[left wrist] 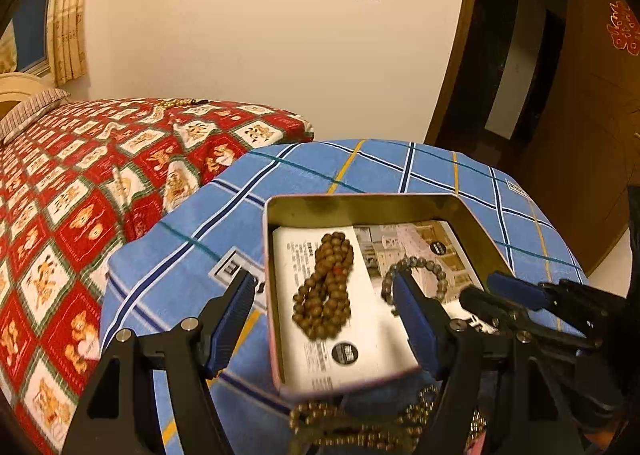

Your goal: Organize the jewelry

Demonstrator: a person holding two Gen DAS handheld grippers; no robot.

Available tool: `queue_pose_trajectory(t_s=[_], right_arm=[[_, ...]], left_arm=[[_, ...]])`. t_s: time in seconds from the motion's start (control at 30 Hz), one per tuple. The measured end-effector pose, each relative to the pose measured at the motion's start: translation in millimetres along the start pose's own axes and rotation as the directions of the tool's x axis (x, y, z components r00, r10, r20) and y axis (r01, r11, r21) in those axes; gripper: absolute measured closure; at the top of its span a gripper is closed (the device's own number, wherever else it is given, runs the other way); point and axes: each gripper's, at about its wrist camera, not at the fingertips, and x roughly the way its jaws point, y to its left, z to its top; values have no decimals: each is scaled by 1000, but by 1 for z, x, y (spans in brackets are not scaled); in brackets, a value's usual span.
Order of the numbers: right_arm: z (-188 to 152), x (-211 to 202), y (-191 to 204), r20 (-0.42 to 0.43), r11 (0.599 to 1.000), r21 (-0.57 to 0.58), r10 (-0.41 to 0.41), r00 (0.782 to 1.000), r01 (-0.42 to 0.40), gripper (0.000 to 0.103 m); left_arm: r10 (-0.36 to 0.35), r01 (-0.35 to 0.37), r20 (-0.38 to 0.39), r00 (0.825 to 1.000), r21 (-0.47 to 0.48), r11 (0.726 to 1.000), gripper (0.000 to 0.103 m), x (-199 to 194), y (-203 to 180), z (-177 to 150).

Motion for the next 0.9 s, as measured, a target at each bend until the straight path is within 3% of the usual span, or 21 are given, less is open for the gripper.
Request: queue_pose_trajectory(t_s=[0.37, 0.6, 0.9], right_arm=[[-41, -53, 8, 54, 999, -6, -51, 997, 51, 60], [-75, -66, 9, 33, 999, 23, -35, 999, 34, 60], [-98, -69, 12, -2, 999, 38, -36, 999, 36, 60]], left_arm=[[33, -33, -1, 999, -28, 999, 31, -45, 12, -48], [54, -55, -72, 996, -17, 998, 31, -52, 11, -85], [43, -42, -74, 996, 14, 999, 32, -49, -9, -91]])
